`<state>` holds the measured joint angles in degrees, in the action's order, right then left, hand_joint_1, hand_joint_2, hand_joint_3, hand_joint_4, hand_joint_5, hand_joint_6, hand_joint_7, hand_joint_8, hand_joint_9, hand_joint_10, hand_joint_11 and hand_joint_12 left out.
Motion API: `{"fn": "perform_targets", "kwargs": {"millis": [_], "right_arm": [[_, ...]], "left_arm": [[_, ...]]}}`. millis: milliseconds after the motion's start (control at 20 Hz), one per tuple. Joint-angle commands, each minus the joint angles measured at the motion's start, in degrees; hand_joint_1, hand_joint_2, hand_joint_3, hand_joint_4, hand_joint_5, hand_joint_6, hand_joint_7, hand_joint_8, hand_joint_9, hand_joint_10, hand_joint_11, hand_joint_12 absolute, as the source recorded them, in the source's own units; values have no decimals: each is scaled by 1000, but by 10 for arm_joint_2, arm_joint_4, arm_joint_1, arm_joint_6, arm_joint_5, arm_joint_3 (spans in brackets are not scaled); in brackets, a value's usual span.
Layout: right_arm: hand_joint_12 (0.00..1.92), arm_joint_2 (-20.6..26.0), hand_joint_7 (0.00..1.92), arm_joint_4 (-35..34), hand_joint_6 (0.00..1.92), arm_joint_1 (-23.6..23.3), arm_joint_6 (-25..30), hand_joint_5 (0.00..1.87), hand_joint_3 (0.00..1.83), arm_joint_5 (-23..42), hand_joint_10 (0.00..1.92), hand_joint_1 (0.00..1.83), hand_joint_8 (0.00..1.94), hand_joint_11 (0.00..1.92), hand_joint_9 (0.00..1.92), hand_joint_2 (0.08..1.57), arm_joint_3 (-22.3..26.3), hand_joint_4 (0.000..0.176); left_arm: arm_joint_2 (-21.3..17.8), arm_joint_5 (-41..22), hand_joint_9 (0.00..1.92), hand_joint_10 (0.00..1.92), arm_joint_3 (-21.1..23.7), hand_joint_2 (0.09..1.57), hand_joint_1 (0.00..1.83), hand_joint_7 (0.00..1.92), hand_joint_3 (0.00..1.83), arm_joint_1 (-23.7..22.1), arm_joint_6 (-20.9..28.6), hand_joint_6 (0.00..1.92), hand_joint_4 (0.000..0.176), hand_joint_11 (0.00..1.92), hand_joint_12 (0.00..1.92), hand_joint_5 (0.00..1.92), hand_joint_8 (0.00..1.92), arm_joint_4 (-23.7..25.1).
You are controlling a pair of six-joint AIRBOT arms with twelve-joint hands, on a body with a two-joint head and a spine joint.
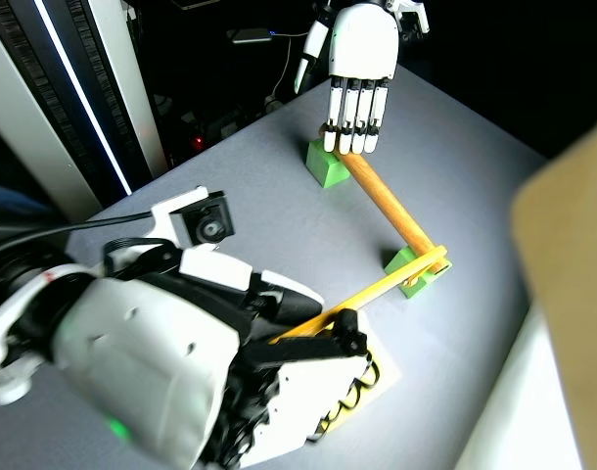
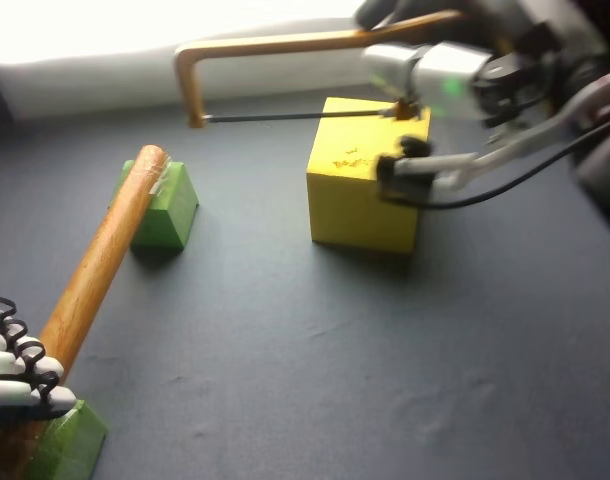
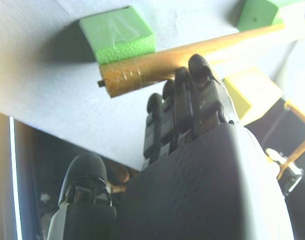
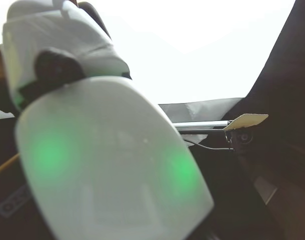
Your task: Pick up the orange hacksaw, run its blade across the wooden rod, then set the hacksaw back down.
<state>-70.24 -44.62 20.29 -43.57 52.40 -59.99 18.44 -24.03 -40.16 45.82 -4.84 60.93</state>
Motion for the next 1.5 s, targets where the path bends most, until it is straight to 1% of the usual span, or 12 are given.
{"fn": "perform_targets", "kwargs": {"millis": [0,100,300,350,400,500,550,600,700,950,1250,1450], "right_arm": [[1195,-4,958,24,1032,-14,0,845,1,72,957,1250,1182,851,979,1155,2,0],[1176,-22,1004,12,999,-18,-15,859,0,81,815,1243,1149,879,1048,1145,2,0],[1180,-65,998,-28,1061,-22,-60,833,0,107,785,1232,1136,863,1051,1154,2,0],[1162,-75,927,-43,1020,-22,-68,822,18,115,1163,1341,1127,865,958,1137,2,0],[1161,-89,961,-60,1034,-21,-80,850,0,125,972,1246,1161,860,967,1154,2,0],[1175,-107,943,-81,1090,-20,-97,826,0,129,856,1214,1205,846,985,1170,2,0],[1175,-117,886,-97,1082,-21,-104,793,0,134,1198,1333,1178,844,931,1162,2,0],[1159,-124,924,-103,1122,-21,-110,798,0,140,980,1234,1211,851,954,1176,1,0],[1146,-148,981,-113,1134,-21,-114,798,1,152,748,1220,1137,860,1039,1166,-5,0],[1167,-177,993,-113,1063,-12,-118,847,0,151,734,1224,1119,856,1054,1151,-10,0],[1162,-179,993,-113,1016,11,-127,867,0,144,779,1230,1138,866,1050,1148,-9,0],[1155,-192,1003,-113,1076,17,-135,827,1,157,757,1230,1117,866,1058,1153,-11,0]], "left_arm": [[1,-15,170,2,-1,1293,0,196,0,-5,0,1,0,0,472,185,0,-11],[1,-15,156,0,-1,1295,0,177,0,-5,0,0,0,0,433,173,0,-11],[2,-15,161,2,-1,1298,15,185,1,-6,0,4,0,0,421,194,2,-11],[2,-14,180,6,-1,1289,31,203,0,-6,0,5,0,0,467,206,5,-11],[2,-14,185,7,-1,1288,35,209,0,-6,0,6,0,0,478,211,6,-11],[3,-14,184,3,-1,1284,23,208,0,-7,0,2,0,0,470,204,3,-11],[3,-13,177,0,0,1285,24,207,0,-7,0,3,0,0,467,207,2,-11],[3,-12,175,0,0,1282,24,210,0,-7,0,5,0,0,467,213,3,-11],[4,-12,189,4,0,1279,50,219,0,-9,0,4,0,0,484,216,3,-11],[4,-11,189,3,0,1279,42,216,0,-10,0,3,0,0,486,201,3,-11],[5,-9,164,1,0,1288,18,196,0,-10,0,1,0,0,438,188,0,-11],[5,-9,161,0,0,1285,0,184,0,-11,0,0,0,0,416,164,0,-11]]}}
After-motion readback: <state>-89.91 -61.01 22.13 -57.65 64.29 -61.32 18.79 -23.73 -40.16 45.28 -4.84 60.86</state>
